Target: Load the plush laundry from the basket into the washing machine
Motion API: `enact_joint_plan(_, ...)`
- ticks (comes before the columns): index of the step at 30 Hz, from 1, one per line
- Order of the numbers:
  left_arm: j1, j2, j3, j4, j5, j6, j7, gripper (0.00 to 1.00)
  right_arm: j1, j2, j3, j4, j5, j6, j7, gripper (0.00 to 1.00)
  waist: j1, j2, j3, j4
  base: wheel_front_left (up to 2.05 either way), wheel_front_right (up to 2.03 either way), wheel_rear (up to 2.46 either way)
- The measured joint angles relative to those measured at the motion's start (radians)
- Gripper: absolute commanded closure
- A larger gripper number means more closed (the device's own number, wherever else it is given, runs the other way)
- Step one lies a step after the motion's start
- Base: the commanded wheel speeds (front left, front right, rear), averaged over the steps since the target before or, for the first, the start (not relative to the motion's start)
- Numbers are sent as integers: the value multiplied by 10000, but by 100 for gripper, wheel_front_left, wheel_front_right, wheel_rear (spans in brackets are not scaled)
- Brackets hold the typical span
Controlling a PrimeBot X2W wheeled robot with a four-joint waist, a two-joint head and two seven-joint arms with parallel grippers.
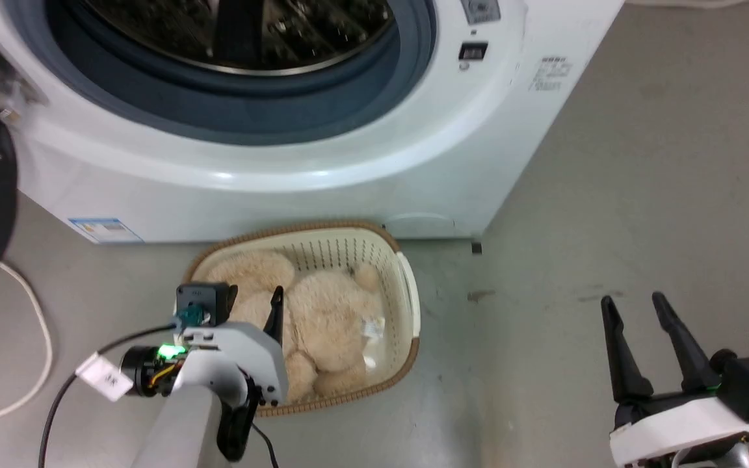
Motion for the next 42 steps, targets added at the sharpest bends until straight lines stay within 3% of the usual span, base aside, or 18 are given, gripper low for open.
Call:
enact_joint_plan(16, -1941, 433, -604, 2119, -334, 604, 1001, 0, -317, 0, -138, -430, 748, 0, -339, 0, 0, 0, 2164, -354, 0, 0, 0)
enact_joint_plan(42, -4568, 1279, -1239, 4709, -1221, 1532, 637, 0, -317, 0, -265, -1093, 1881, 0, -918, 0, -1, 0, 5276, -762, 0, 0, 0)
